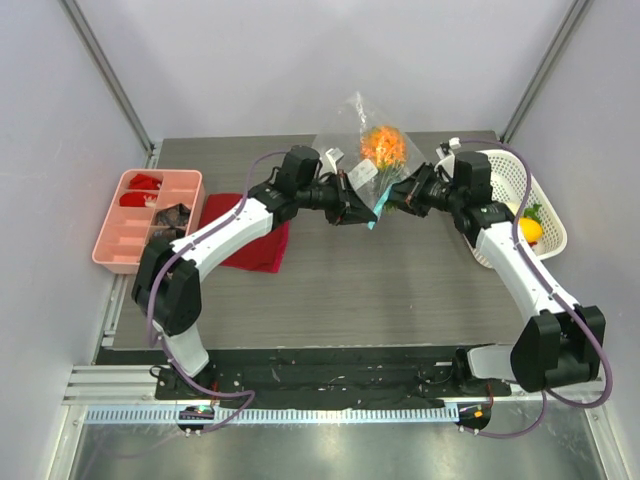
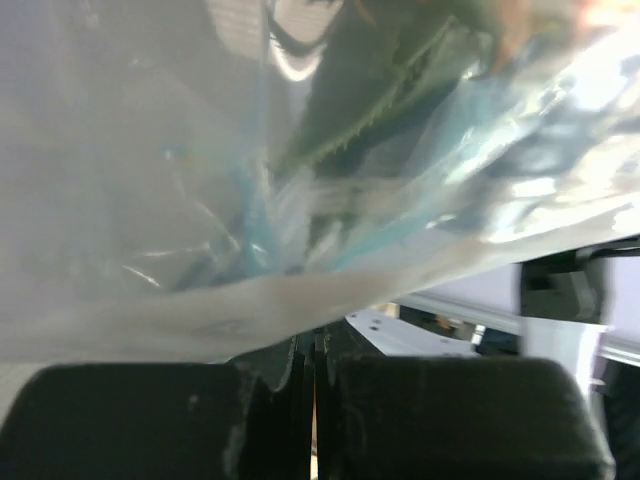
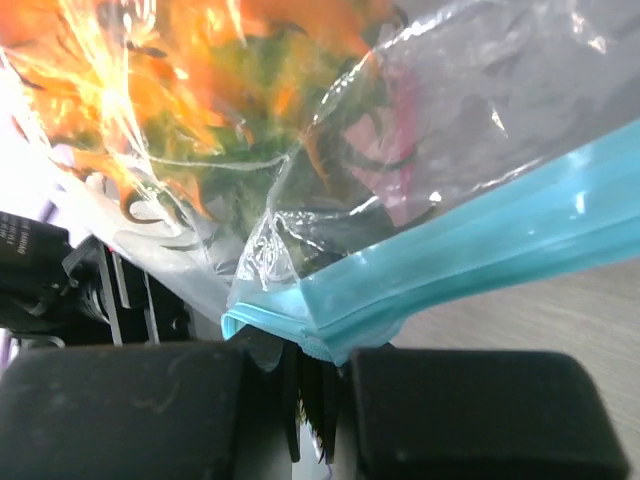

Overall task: Place the food in the zip-top bag and seal the zipper
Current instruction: Place the fake fruit in the zipper food storage bag.

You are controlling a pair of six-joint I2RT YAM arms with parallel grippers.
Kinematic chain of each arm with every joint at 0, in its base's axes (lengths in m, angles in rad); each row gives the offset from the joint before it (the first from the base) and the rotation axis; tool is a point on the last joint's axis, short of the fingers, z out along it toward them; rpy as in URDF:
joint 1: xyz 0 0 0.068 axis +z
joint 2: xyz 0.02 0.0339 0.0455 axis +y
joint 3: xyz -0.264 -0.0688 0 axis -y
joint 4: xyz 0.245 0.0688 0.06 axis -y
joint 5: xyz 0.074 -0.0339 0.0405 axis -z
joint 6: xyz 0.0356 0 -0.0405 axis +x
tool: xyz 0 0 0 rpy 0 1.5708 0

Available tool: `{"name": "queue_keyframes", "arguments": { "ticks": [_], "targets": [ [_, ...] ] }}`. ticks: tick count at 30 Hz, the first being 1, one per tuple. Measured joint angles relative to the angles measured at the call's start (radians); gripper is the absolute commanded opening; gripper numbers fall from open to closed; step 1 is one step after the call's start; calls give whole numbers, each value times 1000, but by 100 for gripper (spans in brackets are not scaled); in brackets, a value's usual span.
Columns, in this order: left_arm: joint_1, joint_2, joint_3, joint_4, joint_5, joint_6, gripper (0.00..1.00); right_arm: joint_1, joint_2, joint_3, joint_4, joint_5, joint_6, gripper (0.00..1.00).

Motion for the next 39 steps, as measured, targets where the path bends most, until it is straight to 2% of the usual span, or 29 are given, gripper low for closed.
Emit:
{"name": "queue_keyframes", "arguments": {
  "ticks": [3,8,13,19,22,24,27,28,29,30,31,33,36,39],
  "targets": [
    [1,3,-12,92,51,-91,0,21,-60,-83,127,63,61,1],
    [-10,22,-13,224,121,-198,0,68,-112,-164,226,189,67,1],
    [-24,27,-13,317,143,-274,0,102,-125,-179,233,272,-7,1],
    [-25,27,-13,362,142,-340,0,169,-186,-162,183,344,-199,2],
    [-23,25,-9,376,146,-369,0,224,-209,-158,162,393,-268,12],
    [-23,25,-10,386,147,-396,0,230,-212,-158,172,406,-286,16],
    [-23,25,-27,431,144,-441,0,229,-211,-158,189,410,-291,28],
    [-21,25,-32,439,145,-452,0,227,-210,-156,188,410,-296,41],
    [-19,25,-35,451,146,-462,0,225,-205,-148,182,409,-306,46],
    [-16,25,-38,459,152,-474,0,222,-196,-131,156,410,-327,52],
    [-8,22,-41,465,156,-478,0,218,-189,-117,137,407,-340,62],
    [9,18,-42,473,172,-488,0,214,-161,-62,67,407,-396,71],
    [34,16,-45,474,186,-496,0,209,-117,39,-63,397,-504,81],
    [52,16,-67,476,188,-502,0,209,-74,143,-212,377,-640,84]
  ]
}}
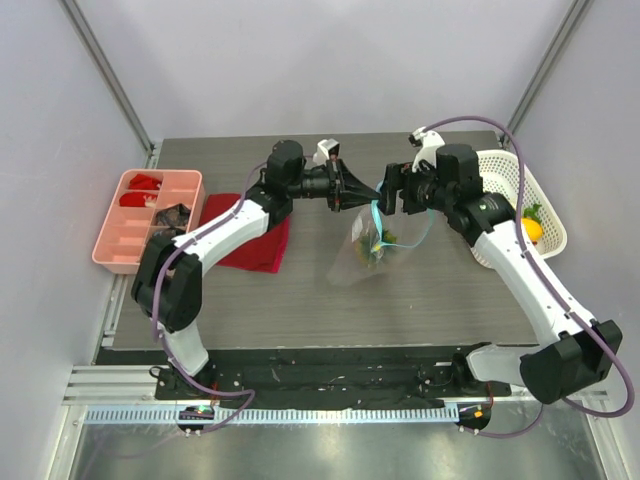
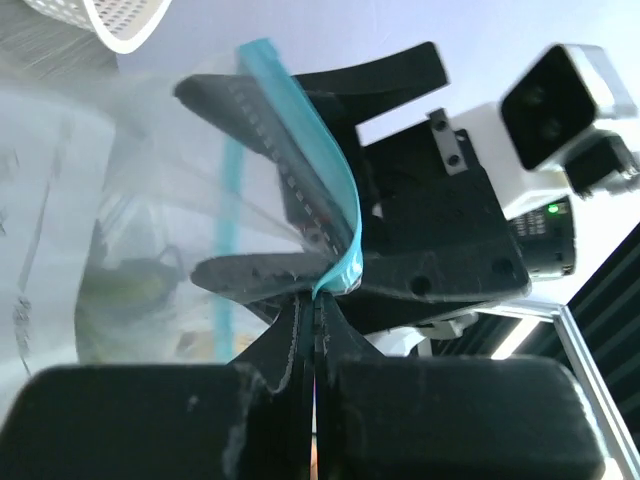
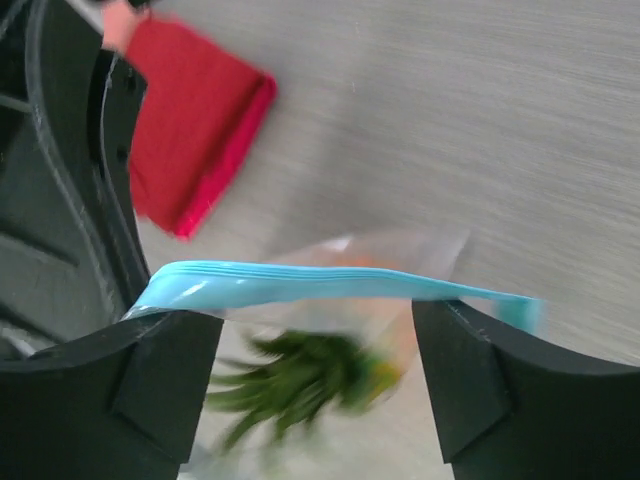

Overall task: Place the food in the zip-top bag and seal the zipper
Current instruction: Place the fake fruit in the zipper food storage bag, then adjust the zipper food storage bag at the center of the board.

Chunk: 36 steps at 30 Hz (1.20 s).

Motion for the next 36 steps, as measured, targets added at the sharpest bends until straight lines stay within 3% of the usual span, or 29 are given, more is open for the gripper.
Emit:
{"name": "queue_keyframes", "arguments": {
  "ticks": [7,12,16,21,29,36],
  "targets": [
    [-9,6,-66,67,31,-6,0,-27,53,151,-307,-66,-213,86],
    [-14,36,-88,99,-27,-2,0,-172,40,159,-467,-201,-281,88],
    [7,48,-88,35,-58,62,0,-245,28,161,-538,-253,-336,87],
    [21,45,-51,-184,-109,240,0,-241,26,164,-574,-320,-377,83],
    [6,-33,158,-685,-320,695,0,-248,51,142,-531,-303,-315,71],
    [-46,-109,244,-917,-468,978,0,-251,203,142,-443,-357,-192,73]
  ]
}}
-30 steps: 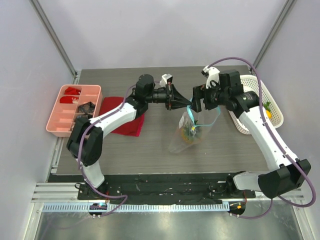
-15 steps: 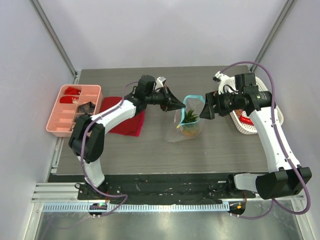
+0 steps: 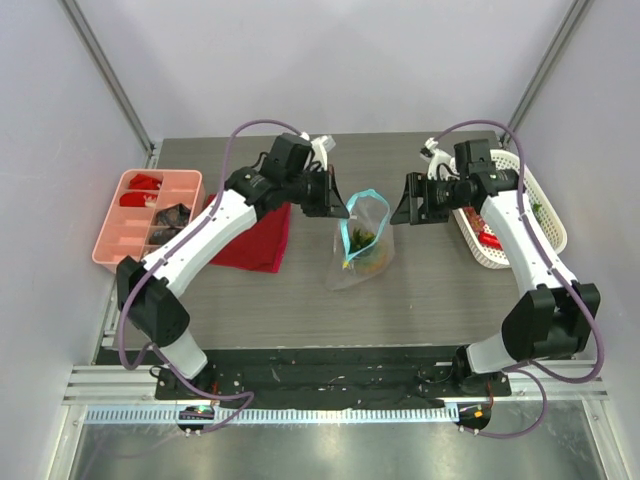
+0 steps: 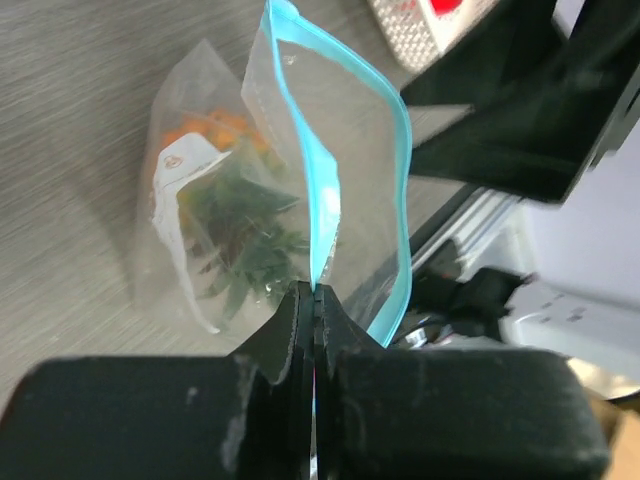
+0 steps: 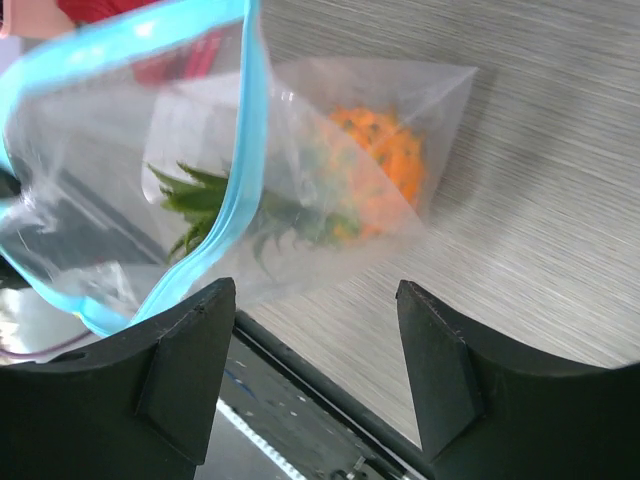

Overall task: Place the food in the zip-top bag and seal the zipper
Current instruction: Adjust the zipper food storage bag at the center of the board.

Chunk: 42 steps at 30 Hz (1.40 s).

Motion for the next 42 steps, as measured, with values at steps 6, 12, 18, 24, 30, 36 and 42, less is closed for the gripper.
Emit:
{"name": "queue_keyframes", "arguments": {
  "ticks": [6,12,18,24,30,36,42],
  "targets": [
    [-71,0,41,-137,-114,198,0,0,29,0,86,-88,98,80],
    [-84,-4,42,-185,-132,279,0,12,33,11,139,-91,98,80],
    [-83,-5,47,-191,-132,301,0,68,66,43,147,-48,35,75],
    [-83,-5,83,-198,-132,312,0,129,121,80,135,-8,-6,1],
    [-83,5,170,-237,-245,359,0,138,139,177,112,40,-15,1],
    [-89,-4,224,-250,-430,440,1,128,71,225,99,43,-16,1],
    [-111,-37,157,-285,-478,560,0,146,42,227,65,16,-17,1]
  ]
}}
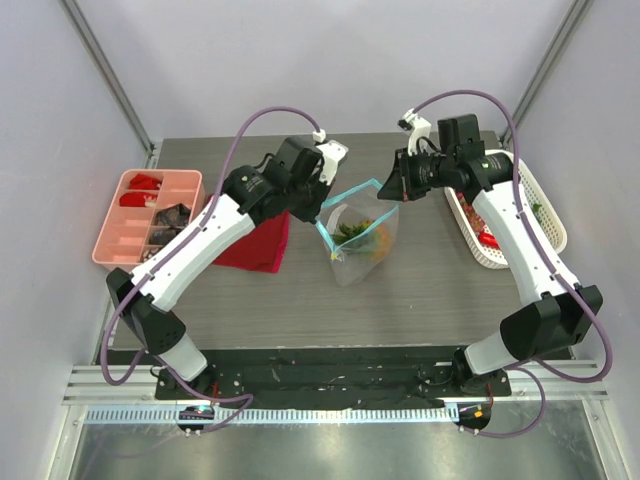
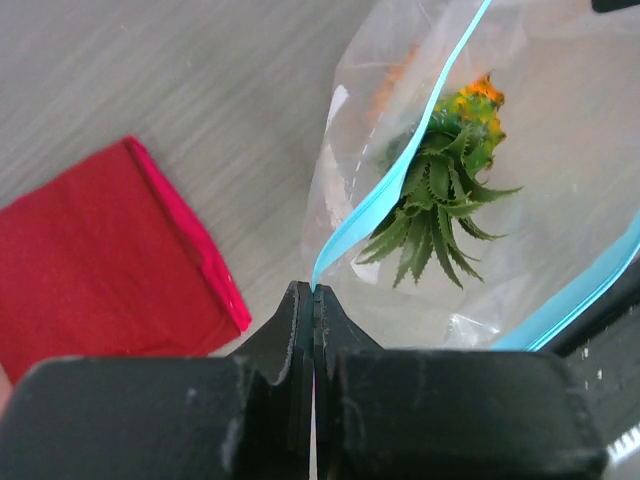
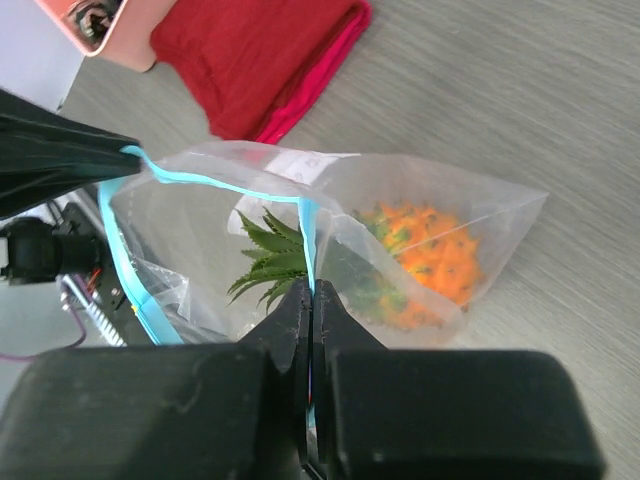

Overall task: Place the food in the zip-top bag and seal the zipper
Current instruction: Adjust the zipper food storage bag at the center of the board, then pick up the fake fruit from the bin.

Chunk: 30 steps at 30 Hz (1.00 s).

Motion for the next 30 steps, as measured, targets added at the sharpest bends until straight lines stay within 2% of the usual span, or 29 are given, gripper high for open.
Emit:
{"name": "queue_keyframes", "arguments": {
  "ticks": [8,14,16,17,18,20,21,23,26,30],
  "targets": [
    [2,-34,-3,-56,26,31,0,24,-49,-23,-10,-36,0,1],
    [3,-65,-16,-46,125,3,0,27,-81,-99,43,-20,-35,1],
    [3,-69,-30,-36,146,-24,0,27,-64,-120,58,-6,-41,6],
    [3,-70,-39,-28,154,-37,0,27,-51,-125,69,3,-43,9],
    [3,-70,-45,-20,161,-51,0,27,-31,-126,83,14,-46,21],
    [3,-68,-50,-13,171,-80,0,26,-2,-124,103,27,-47,35],
    [3,-66,-49,-9,175,-96,0,25,13,-120,111,32,-49,60],
    [3,-61,-47,-2,185,-120,0,18,38,-106,118,32,-46,83],
    [3,-36,-23,13,206,-158,0,-35,43,-85,126,5,-50,94],
    [3,0,10,41,227,-198,0,-189,27,-48,112,-51,-75,94]
  ]
}}
